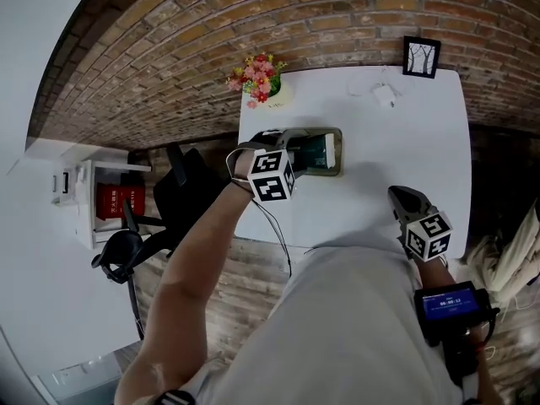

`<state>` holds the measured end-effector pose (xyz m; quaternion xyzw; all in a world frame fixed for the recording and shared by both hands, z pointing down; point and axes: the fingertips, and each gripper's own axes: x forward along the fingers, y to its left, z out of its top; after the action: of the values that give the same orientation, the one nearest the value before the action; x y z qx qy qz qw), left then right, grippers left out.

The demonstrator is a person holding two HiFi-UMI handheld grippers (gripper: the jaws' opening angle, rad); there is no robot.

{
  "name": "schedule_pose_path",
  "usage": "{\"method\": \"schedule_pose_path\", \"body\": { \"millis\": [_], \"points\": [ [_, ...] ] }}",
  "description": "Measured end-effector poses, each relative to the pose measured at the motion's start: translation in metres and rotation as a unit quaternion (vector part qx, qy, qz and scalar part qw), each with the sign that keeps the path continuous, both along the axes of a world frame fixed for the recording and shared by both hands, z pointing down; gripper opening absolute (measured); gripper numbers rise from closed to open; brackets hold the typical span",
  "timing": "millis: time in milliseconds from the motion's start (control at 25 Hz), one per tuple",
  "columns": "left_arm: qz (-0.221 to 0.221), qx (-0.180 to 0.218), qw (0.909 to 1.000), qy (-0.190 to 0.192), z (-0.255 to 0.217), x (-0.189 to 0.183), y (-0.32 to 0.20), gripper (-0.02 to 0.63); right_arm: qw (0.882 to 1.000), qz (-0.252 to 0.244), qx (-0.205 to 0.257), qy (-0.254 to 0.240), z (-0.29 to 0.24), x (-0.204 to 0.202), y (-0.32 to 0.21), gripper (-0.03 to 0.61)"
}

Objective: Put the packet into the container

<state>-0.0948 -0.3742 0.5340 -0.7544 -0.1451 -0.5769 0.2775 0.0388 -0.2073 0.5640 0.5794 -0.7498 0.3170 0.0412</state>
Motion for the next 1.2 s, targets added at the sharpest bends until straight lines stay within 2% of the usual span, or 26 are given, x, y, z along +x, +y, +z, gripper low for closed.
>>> {"method": "schedule_pose_path", "body": {
  "millis": [240,560,1200],
  "points": [
    [0.015,-0.018,0.9992,-0.032,0.028,0.004,-0.007,0.324,1.0,0.015,-0.006,0.005,-0.004,0.008,0.0,0.011],
    [0.003,-0.045,0.9966,-0.07,0.065,-0.003,-0.007,0.324,1.0,0.022,-0.017,0.003,0.006,0.01,0.007,0.011],
    [0.012,-0.092,0.9908,-0.099,0.088,0.001,-0.005,0.325,0.999,0.035,-0.036,0.007,0.007,0.018,0.014,0.011]
  ]
}}
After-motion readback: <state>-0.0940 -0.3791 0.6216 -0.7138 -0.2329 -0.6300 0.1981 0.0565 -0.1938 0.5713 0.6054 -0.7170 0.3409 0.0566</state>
